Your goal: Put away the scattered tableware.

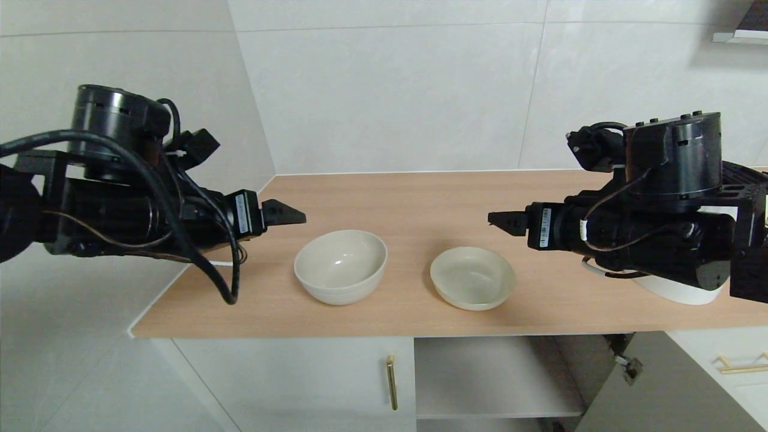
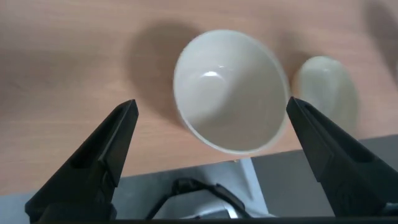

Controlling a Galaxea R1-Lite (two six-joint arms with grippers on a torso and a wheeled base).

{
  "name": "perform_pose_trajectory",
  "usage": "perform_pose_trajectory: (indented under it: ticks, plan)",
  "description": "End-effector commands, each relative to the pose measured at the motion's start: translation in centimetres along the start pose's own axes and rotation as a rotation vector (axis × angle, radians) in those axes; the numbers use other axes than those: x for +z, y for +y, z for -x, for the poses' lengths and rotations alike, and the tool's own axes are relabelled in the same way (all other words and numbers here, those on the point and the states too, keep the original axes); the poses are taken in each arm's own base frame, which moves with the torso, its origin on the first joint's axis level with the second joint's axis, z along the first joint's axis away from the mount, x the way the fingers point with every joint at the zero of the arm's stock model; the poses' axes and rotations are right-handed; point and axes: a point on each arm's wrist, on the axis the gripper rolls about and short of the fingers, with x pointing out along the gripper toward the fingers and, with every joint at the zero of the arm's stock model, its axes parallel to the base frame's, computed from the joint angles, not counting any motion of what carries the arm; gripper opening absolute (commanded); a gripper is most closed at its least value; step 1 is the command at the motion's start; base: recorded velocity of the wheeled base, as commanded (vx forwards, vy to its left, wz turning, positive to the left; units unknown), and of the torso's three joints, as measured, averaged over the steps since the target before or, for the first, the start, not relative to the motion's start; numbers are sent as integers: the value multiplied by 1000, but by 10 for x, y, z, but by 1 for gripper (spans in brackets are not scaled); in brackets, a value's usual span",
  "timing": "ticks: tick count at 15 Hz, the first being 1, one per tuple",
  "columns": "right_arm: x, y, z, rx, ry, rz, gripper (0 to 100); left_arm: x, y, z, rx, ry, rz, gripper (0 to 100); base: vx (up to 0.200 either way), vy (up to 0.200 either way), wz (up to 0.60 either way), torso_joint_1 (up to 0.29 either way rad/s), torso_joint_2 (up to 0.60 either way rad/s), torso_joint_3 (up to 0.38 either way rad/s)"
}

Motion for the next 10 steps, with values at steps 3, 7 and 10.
perform_pose_trajectory:
  ticks: [3, 7, 10]
  plan:
    - [-3, 1, -5, -2, 12, 3, 100, -10, 9, -48, 50, 103, 17, 100, 0, 0, 0, 0, 0, 0]
    - [-5, 1, -8, -7, 20, 5, 100, -18, 13, -78, 131, 142, 20, 100, 0, 0, 0, 0, 0, 0]
    - [-4, 1, -7, -6, 17, 4, 100, -22, 13, -85, 133, 160, 17, 100, 0, 0, 0, 0, 0, 0]
